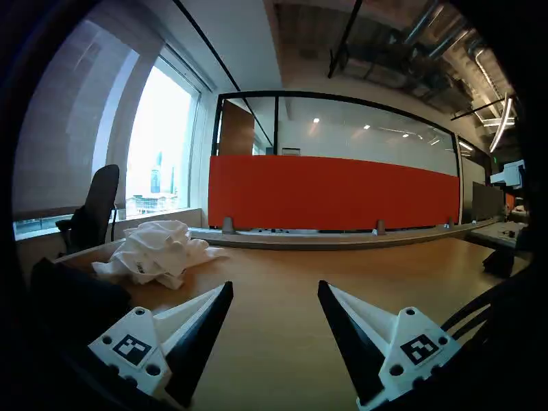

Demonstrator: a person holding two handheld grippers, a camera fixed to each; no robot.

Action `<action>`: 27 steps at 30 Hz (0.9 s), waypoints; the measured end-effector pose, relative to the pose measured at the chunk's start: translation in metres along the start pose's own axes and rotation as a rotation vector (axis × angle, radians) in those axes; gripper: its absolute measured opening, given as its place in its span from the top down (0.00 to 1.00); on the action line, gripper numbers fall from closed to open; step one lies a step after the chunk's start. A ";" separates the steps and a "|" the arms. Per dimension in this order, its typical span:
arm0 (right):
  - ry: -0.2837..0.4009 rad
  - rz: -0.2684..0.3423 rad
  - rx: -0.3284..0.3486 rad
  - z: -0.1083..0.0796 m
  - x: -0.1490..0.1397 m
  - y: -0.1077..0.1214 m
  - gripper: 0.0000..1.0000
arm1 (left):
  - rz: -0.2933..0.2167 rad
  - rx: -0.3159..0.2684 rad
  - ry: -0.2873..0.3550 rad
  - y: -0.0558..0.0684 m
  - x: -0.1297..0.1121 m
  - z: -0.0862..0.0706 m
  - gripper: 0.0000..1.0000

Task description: Fold towel

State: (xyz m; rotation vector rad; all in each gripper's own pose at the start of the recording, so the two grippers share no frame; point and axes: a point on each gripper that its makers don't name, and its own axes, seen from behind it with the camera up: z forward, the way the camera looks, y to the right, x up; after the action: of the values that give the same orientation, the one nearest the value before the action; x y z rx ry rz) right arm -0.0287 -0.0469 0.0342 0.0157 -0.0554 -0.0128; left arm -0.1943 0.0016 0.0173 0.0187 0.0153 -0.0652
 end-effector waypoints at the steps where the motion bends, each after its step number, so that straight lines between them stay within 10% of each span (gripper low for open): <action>1: 0.001 -0.001 0.000 0.000 0.000 0.000 0.00 | -0.001 0.002 0.003 -0.001 0.000 0.000 0.08; 27: 0.005 0.010 -0.005 0.002 -0.001 0.004 0.00 | 0.043 0.002 0.026 0.002 0.002 -0.006 0.08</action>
State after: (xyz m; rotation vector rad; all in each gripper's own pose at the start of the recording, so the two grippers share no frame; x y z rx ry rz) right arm -0.0301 -0.0431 0.0363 0.0100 -0.0503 -0.0029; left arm -0.1926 0.0032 0.0108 0.0221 0.0411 -0.0216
